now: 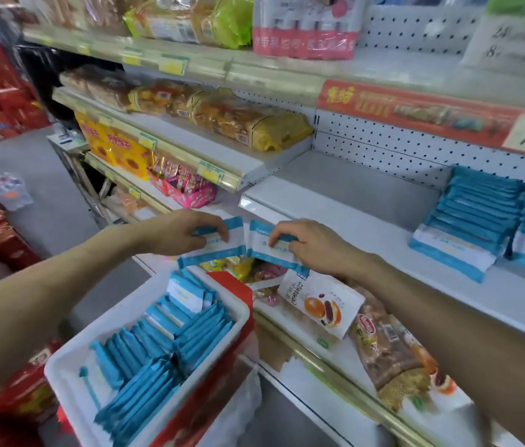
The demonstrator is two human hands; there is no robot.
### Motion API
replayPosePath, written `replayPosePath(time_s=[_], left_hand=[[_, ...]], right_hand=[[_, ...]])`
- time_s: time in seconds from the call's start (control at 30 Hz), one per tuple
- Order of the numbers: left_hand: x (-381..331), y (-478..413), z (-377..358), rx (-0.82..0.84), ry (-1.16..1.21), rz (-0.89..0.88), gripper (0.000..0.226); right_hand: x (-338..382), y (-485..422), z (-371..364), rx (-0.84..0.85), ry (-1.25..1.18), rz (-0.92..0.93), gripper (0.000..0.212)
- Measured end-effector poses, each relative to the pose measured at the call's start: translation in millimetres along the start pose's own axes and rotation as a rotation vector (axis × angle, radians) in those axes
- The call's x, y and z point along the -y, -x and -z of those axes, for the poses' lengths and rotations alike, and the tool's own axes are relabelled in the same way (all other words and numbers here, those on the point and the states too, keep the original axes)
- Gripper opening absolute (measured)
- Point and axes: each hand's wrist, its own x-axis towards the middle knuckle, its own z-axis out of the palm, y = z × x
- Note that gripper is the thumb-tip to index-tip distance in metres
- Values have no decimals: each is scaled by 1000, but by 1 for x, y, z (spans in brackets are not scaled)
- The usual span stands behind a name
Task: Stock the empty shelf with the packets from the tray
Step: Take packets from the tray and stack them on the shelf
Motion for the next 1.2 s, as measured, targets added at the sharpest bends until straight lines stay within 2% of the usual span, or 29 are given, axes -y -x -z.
replayPosePath(time_s=[0.23,0.47,0.67,0.73,0.8,0.87,0.93,1.0,1.2], left_hand=[[-82,-68,28,-29,-74,-160,56],[-175,-147,35,-79,-95,-356,52],[-261,-199,17,-97,-113,-441,46],[-282,-211,11,-117,-107,-454,39],[-297,-219,8,-90,-76,-487,31],[-308,-225,9,-53,-38,-543,45],[-315,-228,9,-23,-41,-586,47],[-319,-232,7,-10,-34,-581,44],[-319,-239,4,21,-38,-545,46]], right_hand=[[-56,53,59,-96,38,-90,46],[-121,138,122,-181,-41,-289,42],[-168,211,162,-238,40,-373,35],[-186,234,173,-273,34,-373,37],[-206,255,180,-333,49,-410,37],[-229,274,184,-359,83,-473,36],[-251,288,185,-356,138,-490,48],[-266,296,183,-340,184,-474,55],[-288,287,173,-311,182,-463,53]])
